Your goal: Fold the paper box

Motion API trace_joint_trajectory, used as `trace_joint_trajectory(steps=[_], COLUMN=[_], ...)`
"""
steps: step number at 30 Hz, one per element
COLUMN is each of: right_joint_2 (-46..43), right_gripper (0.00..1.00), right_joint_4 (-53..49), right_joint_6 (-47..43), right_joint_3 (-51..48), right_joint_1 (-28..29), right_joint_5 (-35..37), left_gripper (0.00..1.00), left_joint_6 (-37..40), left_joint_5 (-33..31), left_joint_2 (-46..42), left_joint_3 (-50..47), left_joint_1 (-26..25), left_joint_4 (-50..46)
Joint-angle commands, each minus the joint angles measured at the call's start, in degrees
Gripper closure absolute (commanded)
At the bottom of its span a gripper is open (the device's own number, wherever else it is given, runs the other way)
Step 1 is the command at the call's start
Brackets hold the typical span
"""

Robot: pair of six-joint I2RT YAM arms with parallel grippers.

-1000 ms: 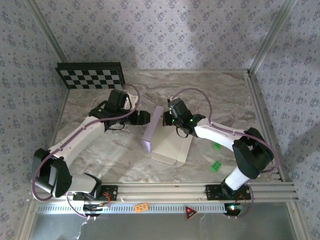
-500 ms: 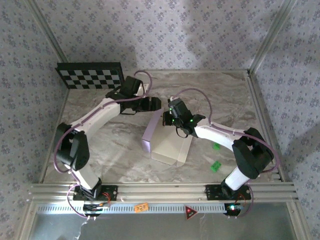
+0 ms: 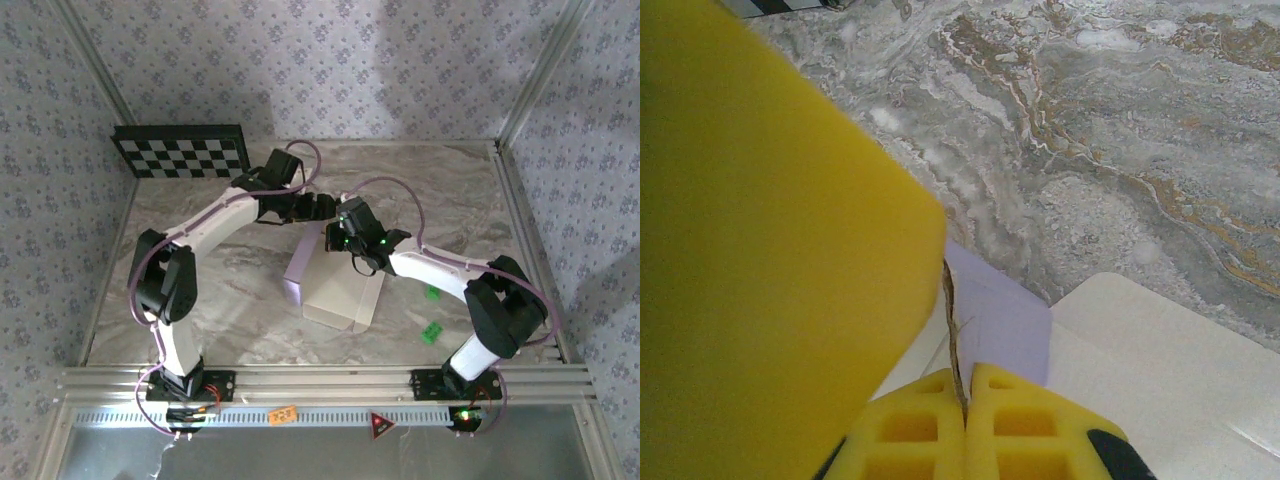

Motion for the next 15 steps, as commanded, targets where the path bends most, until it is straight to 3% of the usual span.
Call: trace_joint_trajectory(steps=[1, 10, 15], right_joint_2=[1.71, 1.3, -0.23], right_gripper=[1.0, 1.0, 0.95], right_joint_4=[-7.11, -6.98, -7.89], right_joint_6=[0.85, 0.82, 0.34], right_joint_3=[-2.77, -2.8, -2.55], right_joint_1=[0.19, -0.09, -0.3], right_joint_5=[-2.68, -2.71, -2.41], left_gripper=[0.18, 0.19, 0.24], left_joint_6=[-0.38, 0.93, 2.41], left_joint_5=[0.14, -0.95, -1.83], left_joint_2=[1.68, 3.68, 4.62], left_joint_3=[2.34, 3.68, 4.25], left_joint_1=[-0.45, -1.25, -1.86], left_joint_4=[-2.75, -5.4, -7.43])
